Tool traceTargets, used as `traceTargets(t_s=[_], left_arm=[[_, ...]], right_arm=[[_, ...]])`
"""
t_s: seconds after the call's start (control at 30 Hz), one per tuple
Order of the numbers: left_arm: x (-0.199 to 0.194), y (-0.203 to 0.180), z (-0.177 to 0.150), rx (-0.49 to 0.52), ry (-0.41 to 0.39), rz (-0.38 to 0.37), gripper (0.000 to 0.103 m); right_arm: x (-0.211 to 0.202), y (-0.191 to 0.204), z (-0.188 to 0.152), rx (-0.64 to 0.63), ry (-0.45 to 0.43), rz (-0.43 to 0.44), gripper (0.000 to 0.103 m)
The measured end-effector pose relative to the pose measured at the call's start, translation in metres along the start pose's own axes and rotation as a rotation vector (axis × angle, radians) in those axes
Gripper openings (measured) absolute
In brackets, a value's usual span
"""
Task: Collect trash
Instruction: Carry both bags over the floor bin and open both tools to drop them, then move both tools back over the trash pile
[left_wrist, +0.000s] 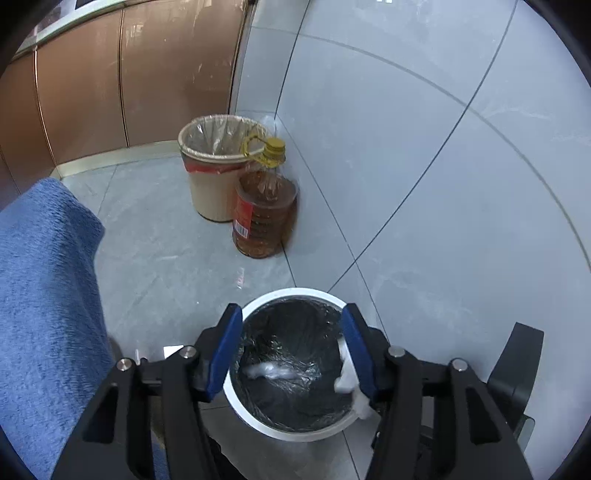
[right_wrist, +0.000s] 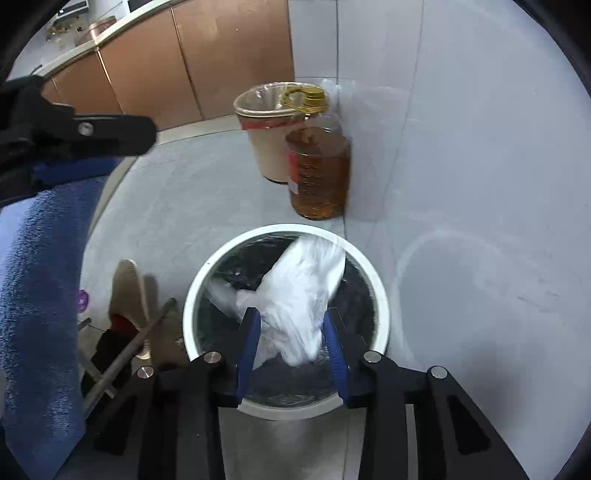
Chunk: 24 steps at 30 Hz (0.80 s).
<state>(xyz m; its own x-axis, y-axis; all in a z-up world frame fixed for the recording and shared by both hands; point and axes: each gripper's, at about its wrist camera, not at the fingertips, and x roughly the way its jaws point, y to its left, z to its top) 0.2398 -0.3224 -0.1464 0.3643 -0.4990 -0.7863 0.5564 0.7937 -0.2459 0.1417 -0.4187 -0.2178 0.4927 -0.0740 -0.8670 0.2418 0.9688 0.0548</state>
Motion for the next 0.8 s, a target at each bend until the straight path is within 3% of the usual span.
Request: traceTargets(t_s=[0.1,0.23,0.5,0.6,0.8], left_arm=[[-0.026,0.003,-0.004,0.002,-0.064,0.007,0.054],[-0.080,0.005,-0.015,0.020,-0.183,0.046,0.054],[-0.203,0.026,-0.047,0.036,-0.321,0.127,0.057],[-0.251,0.041,-0.067,0.024,-0.383,0.194,0.064],[-0.318,0.070,-0.112,-0.016,-0.471,0.301,0.064]], right_arm=[[-0.008,-0.002,0.000,0.009,-0.019,0.000,0.034],[-0.048,0.008,0.002,0.001,-0.087,0.009,0.034],[-0.176,0.049,-0.002,-0.031,-0.324,0.060,0.044],[-0.220,0.071,-0.010,-0.061,-0.396,0.078,0.049],[-0.279,0.117,-0.030,-0.146,-0.491,0.114,0.054]])
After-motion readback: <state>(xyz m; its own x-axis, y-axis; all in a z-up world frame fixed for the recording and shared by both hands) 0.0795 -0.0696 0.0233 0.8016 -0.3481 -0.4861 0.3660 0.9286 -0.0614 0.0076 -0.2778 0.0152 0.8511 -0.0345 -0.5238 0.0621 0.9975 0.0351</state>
